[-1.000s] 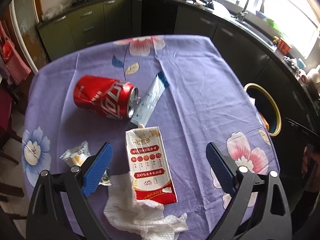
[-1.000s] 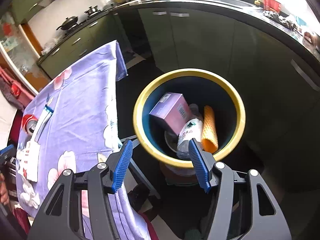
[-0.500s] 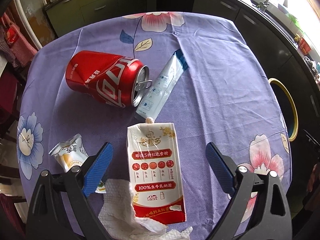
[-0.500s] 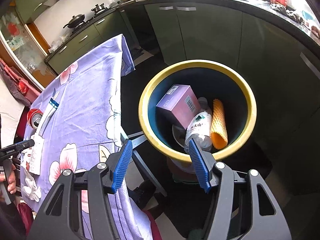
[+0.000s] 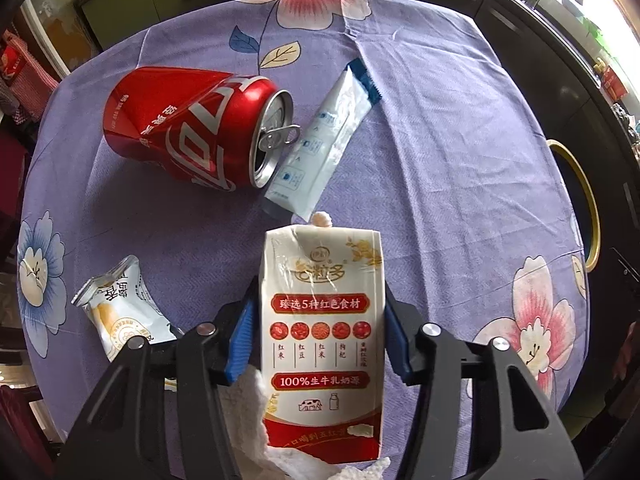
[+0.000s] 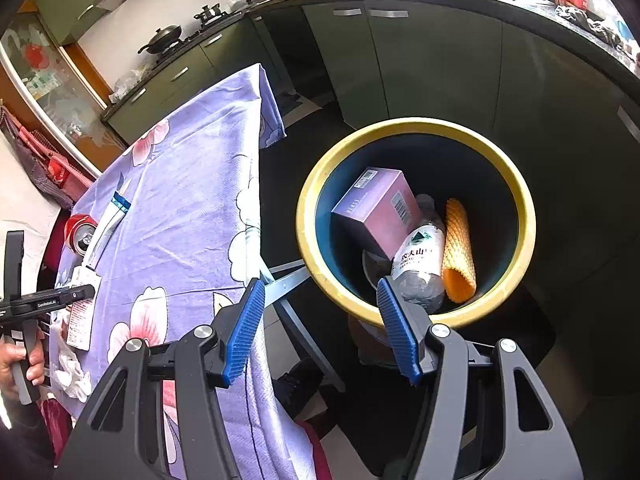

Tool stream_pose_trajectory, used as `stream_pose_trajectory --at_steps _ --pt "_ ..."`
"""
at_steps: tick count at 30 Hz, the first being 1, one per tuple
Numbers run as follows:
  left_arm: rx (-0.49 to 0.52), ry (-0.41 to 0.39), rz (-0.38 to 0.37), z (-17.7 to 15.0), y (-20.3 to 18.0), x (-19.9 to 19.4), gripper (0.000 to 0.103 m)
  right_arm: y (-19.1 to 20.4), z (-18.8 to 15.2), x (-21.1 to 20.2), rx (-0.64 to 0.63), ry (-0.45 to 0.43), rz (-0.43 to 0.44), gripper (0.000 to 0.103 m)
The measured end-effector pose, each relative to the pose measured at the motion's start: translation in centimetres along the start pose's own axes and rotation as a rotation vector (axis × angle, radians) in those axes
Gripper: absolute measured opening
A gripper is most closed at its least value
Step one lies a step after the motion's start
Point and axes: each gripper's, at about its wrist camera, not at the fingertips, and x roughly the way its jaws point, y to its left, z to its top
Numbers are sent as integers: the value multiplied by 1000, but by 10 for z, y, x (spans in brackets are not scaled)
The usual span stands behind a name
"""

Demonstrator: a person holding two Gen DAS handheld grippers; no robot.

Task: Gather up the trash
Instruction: 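Grasp the white milk carton with the left tool, then carry the milk carton over the bin and open the left tool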

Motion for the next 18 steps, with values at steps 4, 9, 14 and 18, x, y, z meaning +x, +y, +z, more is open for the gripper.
stream_pose_trajectory --at_steps 4,9,14,18 --pt "15 -11 -20 -2 -3 -6 51 1 -1 -2 3 -3 10 58" --pt "26 -58 -59 -6 -7 -27 51 3 -3 -5 -4 -8 15 58" --pt "68 -130 -76 -12 -19 -57 50 4 -4 -9 -7 -17 17 58" --pt "112 -193 -97 -18 -34 -82 50 1 -5 -17 -2 -37 19 58"
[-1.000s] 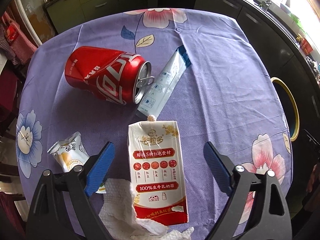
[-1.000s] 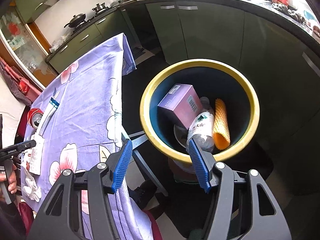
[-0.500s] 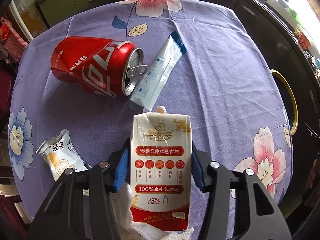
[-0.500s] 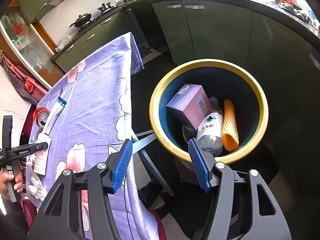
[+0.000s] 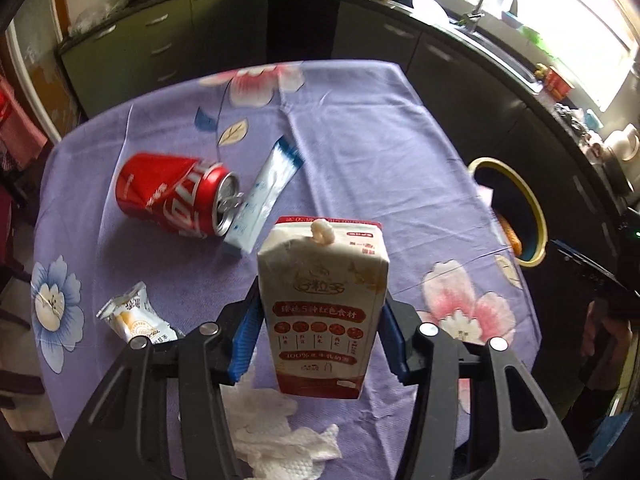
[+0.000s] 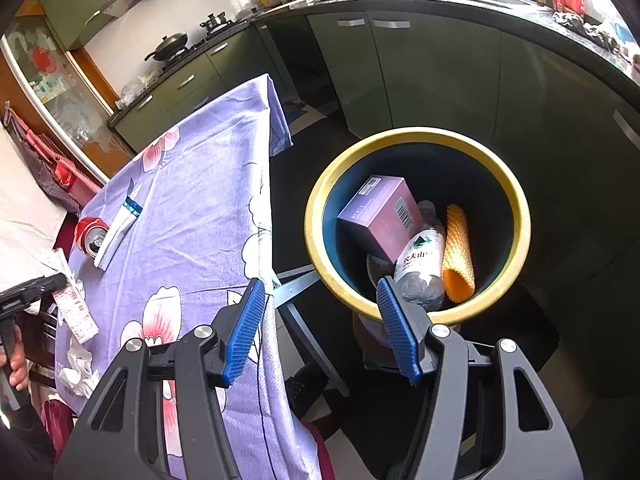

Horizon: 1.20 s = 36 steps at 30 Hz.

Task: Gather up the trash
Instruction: 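Carry the milk carton over the bin and open the left tool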

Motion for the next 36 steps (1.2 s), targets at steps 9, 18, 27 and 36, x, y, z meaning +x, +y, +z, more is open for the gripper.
stream_pose_trajectory --at_steps 9,18,27,36 --pt "117 -108 -77 15 -55 -39 50 -17 0 -32 27 -86 -22 58" --pt "289 -109 -183 51 -152 -31 50 -57 -7 -67 101 -192 -97 58" --pt "431 -78 -270 86 -271 24 50 -104 -19 -71 191 -195 -113 58" --pt "444 6 -212 100 -332 124 61 -129 -24 -69 228 -184 -131 58"
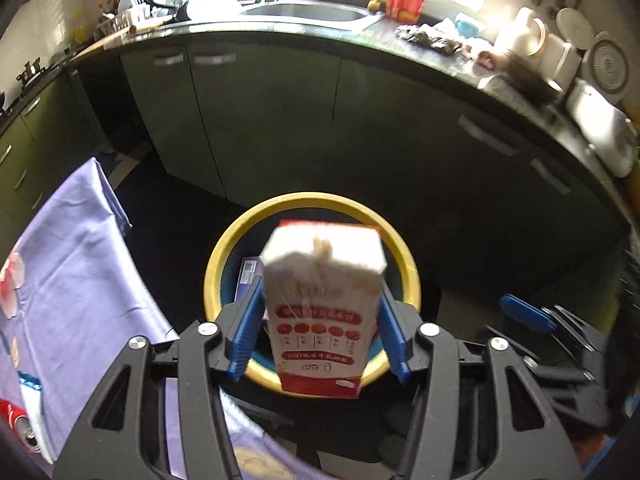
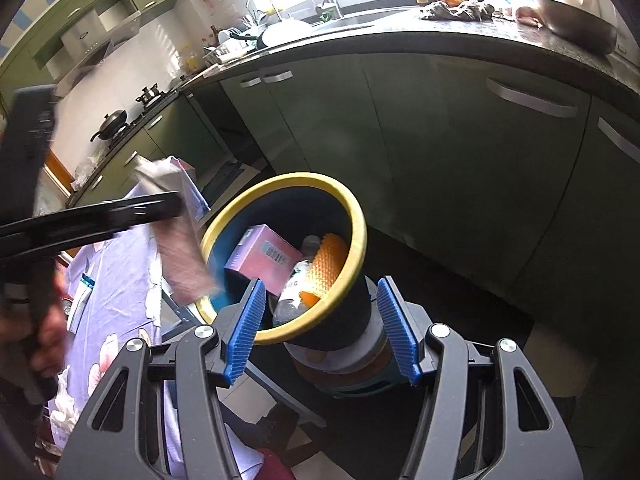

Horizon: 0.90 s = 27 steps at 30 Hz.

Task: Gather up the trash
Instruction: 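Carry the milk carton over the bin and open the left tool, then reach the right tool to the red Coca-Cola can and grasp it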

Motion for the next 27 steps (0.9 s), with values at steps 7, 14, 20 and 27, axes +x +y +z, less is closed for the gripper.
stream_pose_trajectory --at_steps 7,14,20,27 --pt "-6 -29 -5 -1 11 -15 69 0 -1 1 1 3 0 58" --pt "-71 -167 -36 -39 58 -121 74 22 -4 2 -32 14 17 58" --pt "-203 -302 29 -107 134 -211 79 84 -7 6 -161 48 58 59" --pt "-357 -358 180 -196 222 -274 80 203 -15 25 -378 122 161 62"
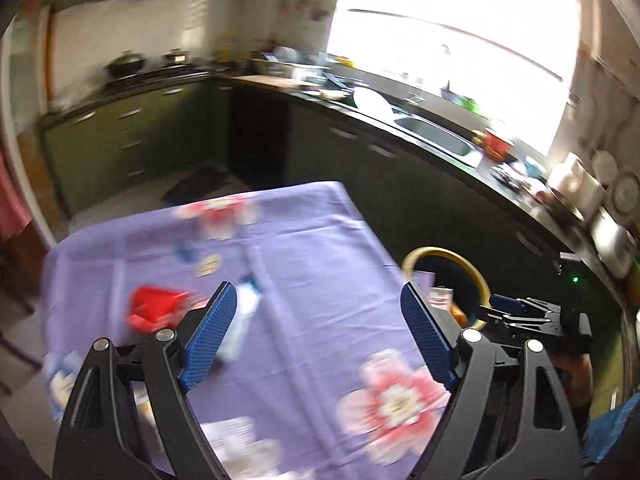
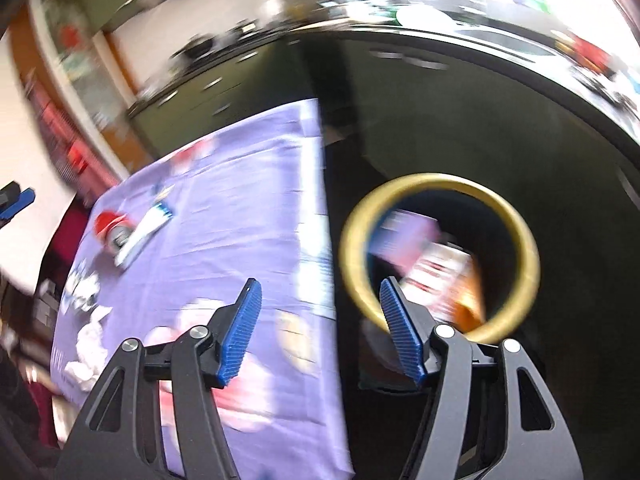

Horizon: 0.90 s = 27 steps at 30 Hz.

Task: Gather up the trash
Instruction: 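Reach the right tool to the red Coca-Cola can and grasp it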

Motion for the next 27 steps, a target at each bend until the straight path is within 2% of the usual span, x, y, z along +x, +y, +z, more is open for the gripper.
stream_pose_trajectory --at_steps 6,9,12,14,20,24,27 --pt "-125 -4 74 -23 78 -25 80 137 40 47 -283 92 213 64" --pt "-170 -8 97 -31 110 -34 80 196 57 68 -416 129 314 68" --pt "-202 -20 130 -38 134 -45 80 248 75 95 -534 177 403 78" --pt "-223 -26 148 -42 145 -50 81 272 83 109 -607 193 428 87" --pt "-269 -16 186 -53 174 -57 81 323 91 166 -816 295 434 98" --pt "-281 -14 191 -56 183 -58 81 344 81 204 -925 386 415 98" --pt "-288 -10 186 -57 186 -56 81 352 75 221 -953 425 397 98"
